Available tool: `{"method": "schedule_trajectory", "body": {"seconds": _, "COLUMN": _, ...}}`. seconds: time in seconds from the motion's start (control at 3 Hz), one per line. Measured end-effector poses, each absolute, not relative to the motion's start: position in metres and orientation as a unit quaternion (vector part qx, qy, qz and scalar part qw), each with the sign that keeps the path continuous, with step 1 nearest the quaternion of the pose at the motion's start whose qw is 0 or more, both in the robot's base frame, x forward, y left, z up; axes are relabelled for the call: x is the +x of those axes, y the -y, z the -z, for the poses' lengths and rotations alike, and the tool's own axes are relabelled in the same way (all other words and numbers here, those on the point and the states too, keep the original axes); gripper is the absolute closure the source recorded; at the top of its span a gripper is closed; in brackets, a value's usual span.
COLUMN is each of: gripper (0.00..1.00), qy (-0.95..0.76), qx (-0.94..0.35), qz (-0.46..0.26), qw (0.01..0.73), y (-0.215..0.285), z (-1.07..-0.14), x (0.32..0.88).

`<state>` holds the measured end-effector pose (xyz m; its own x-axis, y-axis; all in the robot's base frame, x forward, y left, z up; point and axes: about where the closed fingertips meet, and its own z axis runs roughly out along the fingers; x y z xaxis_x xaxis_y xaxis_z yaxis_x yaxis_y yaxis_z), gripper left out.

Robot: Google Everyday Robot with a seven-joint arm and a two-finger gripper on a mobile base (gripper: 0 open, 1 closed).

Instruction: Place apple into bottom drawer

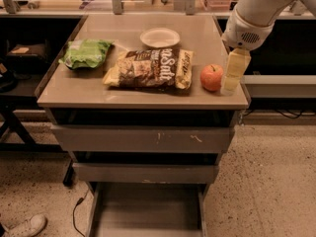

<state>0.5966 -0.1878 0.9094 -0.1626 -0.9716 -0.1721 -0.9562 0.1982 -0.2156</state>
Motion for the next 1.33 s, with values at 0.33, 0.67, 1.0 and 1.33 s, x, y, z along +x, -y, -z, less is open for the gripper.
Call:
{"method": "schedule_trajectory", "body": {"seconds": 0.33, "gripper": 0.0, "qy": -0.758, "qx": -0.64, "qz": 0.016, "qw": 0.122, "y": 0.178, "z": -0.886, "x": 0.614}}
{"method": "schedule_trajectory", "body": {"seconds": 0.67, "gripper": 0.0, "qy": -0.758, "qx": -0.643, "qz": 0.015, "qw": 0.111, "y": 0.176, "z": -0.858, "x": 0.645}}
{"method": "schedule_trajectory", "body": {"seconds": 1.0, "gripper": 0.0, "qy": -0.76, "qx": -0.641, "qz": 0.017, "qw": 0.107, "y": 0.185, "z": -0.852, "x": 0.649}}
{"method": "schedule_trajectory", "body": {"seconds": 1.33, "gripper": 0.0, "qy": -0.762, "qx": -0.64, "qz": 0.014, "qw": 0.099, "y": 0.191, "z": -0.842, "x": 0.652}}
